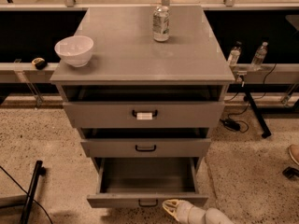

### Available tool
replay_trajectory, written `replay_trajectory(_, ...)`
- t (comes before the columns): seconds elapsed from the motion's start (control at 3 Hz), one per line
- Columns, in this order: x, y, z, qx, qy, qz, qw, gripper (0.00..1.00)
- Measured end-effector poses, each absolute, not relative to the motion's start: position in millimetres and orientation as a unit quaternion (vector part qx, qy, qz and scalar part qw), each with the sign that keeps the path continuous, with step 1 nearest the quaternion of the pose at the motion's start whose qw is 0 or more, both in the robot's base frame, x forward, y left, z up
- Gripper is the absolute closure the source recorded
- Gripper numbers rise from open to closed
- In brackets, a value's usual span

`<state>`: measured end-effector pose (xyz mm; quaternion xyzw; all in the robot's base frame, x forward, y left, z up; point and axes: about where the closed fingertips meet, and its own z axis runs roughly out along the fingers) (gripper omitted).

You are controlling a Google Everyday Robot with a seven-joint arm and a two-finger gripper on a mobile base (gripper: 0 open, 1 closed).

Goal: Close bottom drawer

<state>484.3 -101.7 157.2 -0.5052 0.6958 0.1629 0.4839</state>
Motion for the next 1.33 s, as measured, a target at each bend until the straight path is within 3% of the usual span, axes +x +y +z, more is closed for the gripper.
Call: replay_trajectory(1.33, 611.1, -106.0, 179.7, -0.488, 0.691, 0.126, 0.518, 1.0)
